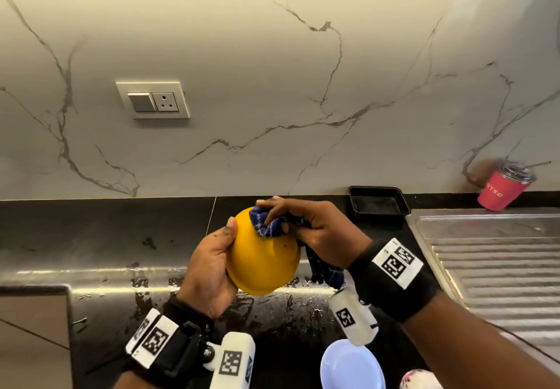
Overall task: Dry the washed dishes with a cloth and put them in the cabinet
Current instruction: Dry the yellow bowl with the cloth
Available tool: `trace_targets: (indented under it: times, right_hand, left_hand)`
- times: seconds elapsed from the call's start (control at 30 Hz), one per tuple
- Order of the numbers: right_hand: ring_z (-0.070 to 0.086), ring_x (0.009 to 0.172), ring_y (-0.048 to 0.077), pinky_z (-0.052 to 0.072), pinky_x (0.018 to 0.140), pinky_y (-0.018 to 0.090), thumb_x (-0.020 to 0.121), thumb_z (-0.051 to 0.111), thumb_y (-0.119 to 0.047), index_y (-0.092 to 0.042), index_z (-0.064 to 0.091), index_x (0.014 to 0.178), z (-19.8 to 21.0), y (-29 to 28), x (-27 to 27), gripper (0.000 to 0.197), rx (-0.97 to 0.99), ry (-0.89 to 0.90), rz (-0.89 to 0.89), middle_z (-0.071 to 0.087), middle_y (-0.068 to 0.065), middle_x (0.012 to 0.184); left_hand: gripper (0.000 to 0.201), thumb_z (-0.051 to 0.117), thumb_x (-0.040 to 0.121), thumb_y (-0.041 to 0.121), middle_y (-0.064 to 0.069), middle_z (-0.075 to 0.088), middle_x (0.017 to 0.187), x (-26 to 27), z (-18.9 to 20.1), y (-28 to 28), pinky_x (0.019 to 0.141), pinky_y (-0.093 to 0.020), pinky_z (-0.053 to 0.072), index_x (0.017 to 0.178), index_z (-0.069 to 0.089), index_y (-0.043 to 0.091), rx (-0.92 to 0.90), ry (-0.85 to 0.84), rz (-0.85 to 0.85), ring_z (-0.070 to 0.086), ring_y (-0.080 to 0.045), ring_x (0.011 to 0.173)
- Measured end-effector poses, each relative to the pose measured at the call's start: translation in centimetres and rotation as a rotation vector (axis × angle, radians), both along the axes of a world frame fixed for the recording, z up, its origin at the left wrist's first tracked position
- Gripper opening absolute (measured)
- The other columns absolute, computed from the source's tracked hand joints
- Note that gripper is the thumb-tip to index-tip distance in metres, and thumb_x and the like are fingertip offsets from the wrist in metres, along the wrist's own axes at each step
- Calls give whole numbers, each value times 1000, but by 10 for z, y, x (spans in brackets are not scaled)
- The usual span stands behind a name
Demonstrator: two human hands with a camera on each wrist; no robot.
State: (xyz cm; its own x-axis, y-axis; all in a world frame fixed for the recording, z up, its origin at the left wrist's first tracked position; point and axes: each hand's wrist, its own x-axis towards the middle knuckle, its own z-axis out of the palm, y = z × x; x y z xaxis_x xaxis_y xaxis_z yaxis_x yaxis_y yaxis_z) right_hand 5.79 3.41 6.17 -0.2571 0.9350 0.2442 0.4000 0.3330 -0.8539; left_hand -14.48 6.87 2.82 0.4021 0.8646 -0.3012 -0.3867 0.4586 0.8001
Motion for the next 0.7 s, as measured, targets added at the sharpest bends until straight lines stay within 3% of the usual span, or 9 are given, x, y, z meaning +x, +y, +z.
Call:
trace_targets:
  times: [0.1, 0.17, 0.23, 0.33, 0.43, 0.63, 0.7]
  right_hand:
    - [25, 149, 13, 28, 120, 31, 94, 62, -5, -15, 68, 114, 4, -3, -9, 23, 243, -403, 112, 45, -9, 152]
    - [23, 151, 19, 29, 120, 35, 94, 64, -8, -14, 68, 114, 3, -6, -11, 21, 366, -500, 174, 44, -5, 153]
    - [24, 150, 14, 30, 120, 37, 94, 63, -6, -12, 68, 113, -1, -5, -5, 21, 330, -408, 151, 46, -5, 152]
    - [29, 147, 6, 30, 119, 34, 96, 57, 2, -8, 67, 113, -8, -4, 1, 23, 109, -41, 56, 49, -8, 149]
    - [46, 137, 7, 40, 113, 32, 98, 53, 2, -4, 67, 112, -17, -8, -2, 21, -8, 247, -66, 57, -5, 143]
    - [67, 106, 30, 52, 96, 57, 97, 56, -14, -19, 71, 106, -41, -18, 3, 18, -122, 492, -295, 72, 6, 109]
    - [67, 104, 29, 52, 94, 58, 95, 58, -20, -24, 72, 104, -42, -20, -1, 17, -111, 478, -331, 72, 4, 106]
  left_hand:
    - [54, 43, 98, 44, -25, 65, 129, 2, -2, 4, 92, -55, 57, 134, 60, 7, -24, -84, 23, 65, -40, 117]
    - [53, 39, 103, 43, -26, 65, 130, 2, -1, 6, 95, -56, 56, 137, 58, 7, -43, -112, 14, 64, -41, 119]
    - [54, 40, 101, 43, -25, 66, 129, 2, 0, 6, 94, -56, 56, 137, 58, 7, -13, -98, 2, 65, -41, 119]
    - [54, 46, 94, 42, -20, 69, 126, 5, 2, 3, 87, -54, 60, 133, 61, 8, 60, -53, 23, 67, -38, 114]
    - [52, 48, 92, 42, -16, 70, 125, 6, 1, -3, 85, -56, 58, 131, 62, 11, 77, -19, 55, 69, -37, 112]
    - [50, 50, 90, 44, -10, 71, 125, -6, 6, -3, 78, -58, 60, 131, 61, 19, 79, -45, 106, 68, -37, 111]
    - [51, 51, 89, 42, -9, 69, 128, -5, 12, -2, 79, -60, 60, 131, 61, 17, 135, 24, 62, 67, -37, 114]
